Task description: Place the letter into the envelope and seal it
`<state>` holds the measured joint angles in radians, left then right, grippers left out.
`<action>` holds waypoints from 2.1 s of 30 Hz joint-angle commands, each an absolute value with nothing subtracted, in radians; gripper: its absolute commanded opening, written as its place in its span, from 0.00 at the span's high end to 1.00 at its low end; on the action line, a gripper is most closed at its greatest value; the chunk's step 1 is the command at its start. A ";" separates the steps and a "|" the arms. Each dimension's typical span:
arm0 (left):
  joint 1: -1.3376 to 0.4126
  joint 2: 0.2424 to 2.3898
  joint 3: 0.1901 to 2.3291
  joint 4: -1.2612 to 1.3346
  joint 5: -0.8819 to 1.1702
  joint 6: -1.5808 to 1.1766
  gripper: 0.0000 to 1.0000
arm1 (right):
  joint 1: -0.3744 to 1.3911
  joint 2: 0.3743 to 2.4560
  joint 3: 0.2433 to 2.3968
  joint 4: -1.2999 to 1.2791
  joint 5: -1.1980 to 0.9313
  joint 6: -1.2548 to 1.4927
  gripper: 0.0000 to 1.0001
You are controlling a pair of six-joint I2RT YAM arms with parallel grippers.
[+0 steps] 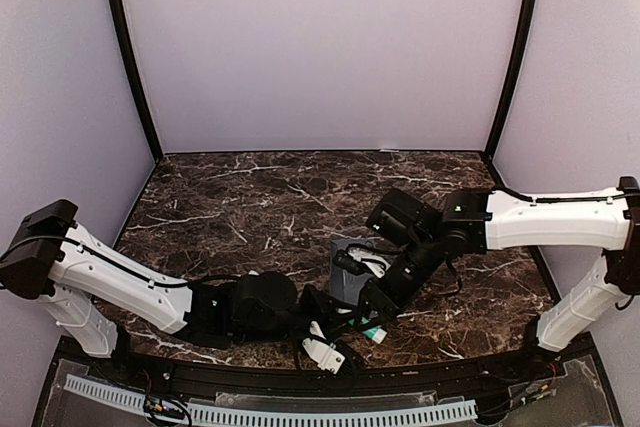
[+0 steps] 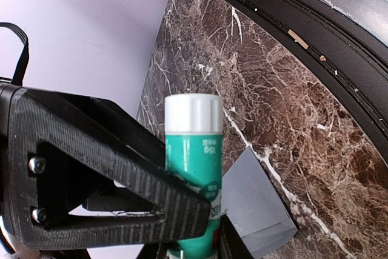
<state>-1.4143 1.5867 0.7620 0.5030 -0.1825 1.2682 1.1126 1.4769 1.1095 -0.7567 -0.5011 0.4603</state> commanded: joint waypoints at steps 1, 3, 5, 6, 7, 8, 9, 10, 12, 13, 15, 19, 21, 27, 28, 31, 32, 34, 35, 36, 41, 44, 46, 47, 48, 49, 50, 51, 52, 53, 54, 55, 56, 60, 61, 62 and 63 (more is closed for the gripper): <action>-1.421 1.590 0.744 0.562 -0.194 1.290 1.00 | 1.113 1.489 1.128 -0.737 -0.527 0.448 0.74; -1.421 1.591 0.740 0.569 -0.198 1.296 1.00 | 1.113 1.491 1.123 -0.730 -0.534 0.450 0.74; -1.422 1.593 0.739 0.575 -0.198 1.301 1.00 | 1.114 1.496 1.120 -0.726 -0.535 0.448 0.74; -1.422 1.595 0.739 0.577 -0.198 1.303 1.00 | 1.113 1.500 1.121 -0.724 -0.536 0.447 0.74; -1.422 1.596 0.737 0.580 -0.198 1.303 1.00 | 1.114 1.503 1.120 -0.721 -0.539 0.446 0.74; -1.422 1.597 0.738 0.582 -0.198 1.306 1.00 | 1.114 1.506 1.122 -0.722 -0.540 0.445 0.74; -1.422 1.598 0.738 0.584 -0.198 1.307 1.00 | 1.113 1.508 1.124 -0.722 -0.539 0.444 0.75; -1.422 1.599 0.738 0.586 -0.199 1.309 1.00 | 1.114 1.511 1.126 -0.721 -0.541 0.443 0.75; -1.422 1.600 0.736 0.587 -0.200 1.311 1.00 | 1.114 1.515 1.130 -0.724 -0.540 0.439 0.74; -1.422 1.601 0.735 0.590 -0.201 1.312 1.00 | 1.113 1.518 1.132 -0.725 -0.541 0.437 0.73; -1.422 1.602 0.733 0.595 -0.202 1.314 1.00 | 1.113 1.523 1.138 -0.731 -0.531 0.436 0.73; -1.423 1.602 0.730 0.601 -0.206 1.315 1.00 | 1.113 1.523 1.140 -0.730 -0.532 0.434 0.76; -1.423 1.602 0.730 0.603 -0.213 1.310 1.00 | 1.113 1.522 1.137 -0.730 -0.532 0.435 0.75; -1.423 1.595 0.728 0.599 -0.249 1.272 1.00 | 1.113 1.502 1.125 -0.716 -0.508 0.445 0.73; -1.423 1.592 0.728 0.599 -0.256 1.266 1.00 | 1.113 1.500 1.125 -0.714 -0.500 0.448 0.73; -1.423 1.589 0.731 0.593 -0.274 1.237 1.00 | 1.113 1.499 1.121 -0.707 -0.489 0.452 0.74; -1.423 1.587 0.732 0.585 -0.281 1.232 1.00 | 1.113 1.499 1.121 -0.705 -0.486 0.454 0.75; -1.422 1.581 0.733 0.575 -0.284 1.219 1.00 | 1.113 1.498 1.123 -0.703 -0.478 0.455 0.75; -1.423 1.580 0.731 0.573 -0.285 1.210 1.00 | 1.112 1.499 1.124 -0.701 -0.474 0.456 0.76; -1.423 1.576 0.731 0.572 -0.286 1.205 1.00 | 1.113 1.499 1.127 -0.701 -0.468 0.457 0.77; -1.423 1.570 0.730 0.561 -0.301 1.185 1.00 | 1.113 1.495 1.132 -0.698 -0.460 0.459 0.78; -1.422 1.567 0.728 0.560 -0.301 1.184 1.00 | 1.112 1.496 1.129 -0.691 -0.461 0.459 0.78; -1.423 1.566 0.728 0.563 -0.299 1.183 1.00 | 1.112 1.499 1.126 -0.689 -0.461 0.460 0.81; -1.423 1.567 0.728 0.564 -0.299 1.184 1.00 | 1.113 1.499 1.123 -0.682 -0.464 0.459 0.85; -1.423 1.568 0.729 0.566 -0.299 1.182 1.00 | 1.113 1.499 1.120 -0.678 -0.465 0.459 0.90; -1.423 1.568 0.729 0.567 -0.300 1.182 0.99 | 1.114 1.496 1.116 -0.674 -0.466 0.461 0.94; -1.423 1.568 0.730 0.571 -0.302 1.181 0.96 | 1.113 1.492 1.114 -0.667 -0.466 0.462 0.98; -1.423 1.566 0.730 0.573 -0.304 1.180 0.94 | 1.114 1.488 1.111 -0.664 -0.463 0.463 1.00; -1.423 1.564 0.730 0.575 -0.305 1.173 0.87 | 1.113 1.480 1.106 -0.661 -0.457 0.467 1.00; -1.423 1.558 0.730 0.576 -0.306 1.164 0.83 | 1.114 1.472 1.103 -0.656 -0.449 0.469 1.00; -1.423 1.549 0.729 0.584 -0.307 1.158 0.69 | 1.113 1.461 1.101 -0.652 -0.442 0.470 1.00; -1.424 1.544 0.723 0.592 -0.308 1.147 0.61 | 1.113 1.448 1.098 -0.645 -0.433 0.472 1.00; -1.422 1.528 0.718 0.615 -0.306 1.144 0.40 | 1.113 1.433 1.095 -0.637 -0.422 0.477 1.00; -1.423 1.474 0.676 0.700 -0.316 1.123 0.16 | 1.112 1.376 1.081 -0.583 -0.348 0.496 1.00; -1.422 1.466 0.660 0.722 -0.325 1.112 0.14 | 1.114 1.361 1.076 -0.563 -0.306 0.503 1.00; -1.423 1.448 0.652 0.776 -0.350 1.104 0.13 | 1.113 1.346 1.073 -0.543 -0.257 0.510 1.00; -1.423 1.439 0.636 0.805 -0.365 1.081 0.10 | 1.114 1.331 1.063 -0.508 -0.215 0.516 1.00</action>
<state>-1.4185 1.5150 0.6823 0.6388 -0.3088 1.1450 1.1126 1.3952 1.0878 -0.6365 -0.3756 0.4831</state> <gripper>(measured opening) 0.865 0.207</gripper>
